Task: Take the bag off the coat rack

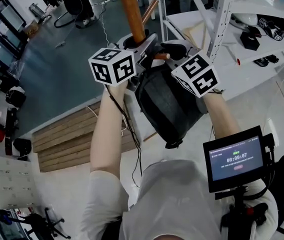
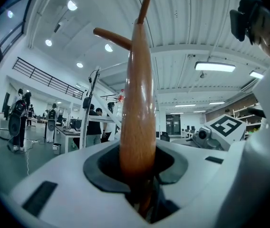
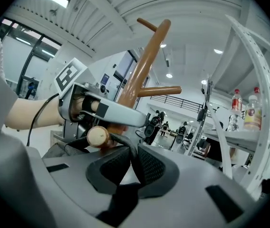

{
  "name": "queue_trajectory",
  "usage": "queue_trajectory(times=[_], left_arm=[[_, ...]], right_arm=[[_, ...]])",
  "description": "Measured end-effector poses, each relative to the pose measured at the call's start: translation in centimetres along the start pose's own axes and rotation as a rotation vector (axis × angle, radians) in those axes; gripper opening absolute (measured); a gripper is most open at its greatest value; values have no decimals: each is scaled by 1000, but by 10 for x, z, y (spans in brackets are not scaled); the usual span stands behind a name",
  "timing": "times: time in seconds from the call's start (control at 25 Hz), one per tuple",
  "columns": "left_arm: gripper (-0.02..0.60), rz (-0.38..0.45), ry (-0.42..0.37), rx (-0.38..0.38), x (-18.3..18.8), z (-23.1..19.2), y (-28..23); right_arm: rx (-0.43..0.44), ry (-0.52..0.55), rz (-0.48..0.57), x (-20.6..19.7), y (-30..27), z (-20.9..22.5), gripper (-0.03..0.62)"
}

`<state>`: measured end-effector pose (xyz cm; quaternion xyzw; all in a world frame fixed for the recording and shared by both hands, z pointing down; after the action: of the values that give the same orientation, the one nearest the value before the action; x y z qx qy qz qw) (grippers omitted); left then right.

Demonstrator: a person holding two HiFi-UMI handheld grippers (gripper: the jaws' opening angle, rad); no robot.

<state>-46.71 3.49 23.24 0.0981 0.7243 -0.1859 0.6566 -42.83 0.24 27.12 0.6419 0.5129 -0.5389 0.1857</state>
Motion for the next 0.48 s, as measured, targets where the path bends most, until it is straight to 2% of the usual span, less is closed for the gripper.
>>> queue_trajectory(times=[0.2, 0.48], left_arm=[[123, 6, 10, 1, 1, 2, 0], [126, 32, 31, 16, 3, -4, 12]], right_arm=[[-21, -17, 25, 4, 14, 4, 51], [-25, -63, 112, 23, 51, 6, 51]])
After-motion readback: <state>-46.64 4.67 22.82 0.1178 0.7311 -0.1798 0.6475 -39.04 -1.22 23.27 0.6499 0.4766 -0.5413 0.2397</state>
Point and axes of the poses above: the fingertips, and each gripper's own axes: y backward along the fingers, z to its right, x out of its top, the point moved 2 cm from there along y, backward along the fingers, and after that the axes turned 7 degrees about -z, right-handed, at the moved point
